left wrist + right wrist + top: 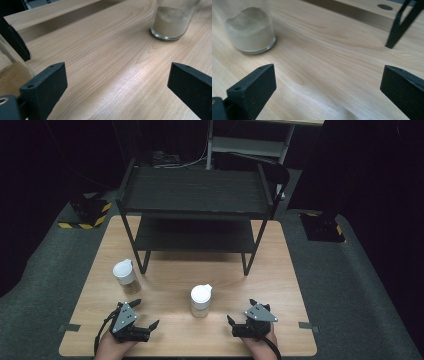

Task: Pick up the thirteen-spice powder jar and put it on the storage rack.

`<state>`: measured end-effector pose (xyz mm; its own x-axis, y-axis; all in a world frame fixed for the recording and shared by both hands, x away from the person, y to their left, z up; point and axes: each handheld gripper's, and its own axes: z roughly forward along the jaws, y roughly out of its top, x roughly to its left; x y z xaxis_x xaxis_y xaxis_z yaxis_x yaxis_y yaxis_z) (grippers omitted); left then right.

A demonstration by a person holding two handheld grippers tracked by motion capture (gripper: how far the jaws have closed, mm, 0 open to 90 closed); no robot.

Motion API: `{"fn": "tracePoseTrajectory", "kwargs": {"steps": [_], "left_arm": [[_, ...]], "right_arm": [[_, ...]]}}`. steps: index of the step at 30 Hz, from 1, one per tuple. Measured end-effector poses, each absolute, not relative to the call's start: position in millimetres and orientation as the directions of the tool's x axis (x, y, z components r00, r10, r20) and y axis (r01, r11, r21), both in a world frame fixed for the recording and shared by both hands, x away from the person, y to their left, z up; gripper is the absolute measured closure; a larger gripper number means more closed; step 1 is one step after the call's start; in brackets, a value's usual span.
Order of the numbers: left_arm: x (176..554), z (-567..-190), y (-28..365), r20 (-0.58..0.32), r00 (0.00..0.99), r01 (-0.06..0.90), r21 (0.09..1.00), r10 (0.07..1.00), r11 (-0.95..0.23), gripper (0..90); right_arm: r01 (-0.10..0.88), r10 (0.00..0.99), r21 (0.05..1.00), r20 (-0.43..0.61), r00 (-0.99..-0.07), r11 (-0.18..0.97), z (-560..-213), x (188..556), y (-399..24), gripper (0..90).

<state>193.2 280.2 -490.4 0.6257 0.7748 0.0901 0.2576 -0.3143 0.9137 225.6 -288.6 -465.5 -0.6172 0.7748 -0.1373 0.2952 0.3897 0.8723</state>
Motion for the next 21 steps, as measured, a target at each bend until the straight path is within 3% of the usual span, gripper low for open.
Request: {"fn": "tracePoseTrajectory", "kwargs": {"steps": [21], "left_arm": [[194.8,-497.5,288.6,0.016,0.599,0.267,0.938,0.8,-0.219,1.4]], "right_arm": [[0.285,0.792,0.881,-0.147,-0.592,0.377,-468.2,219.3,-291.0,0.0]]}}
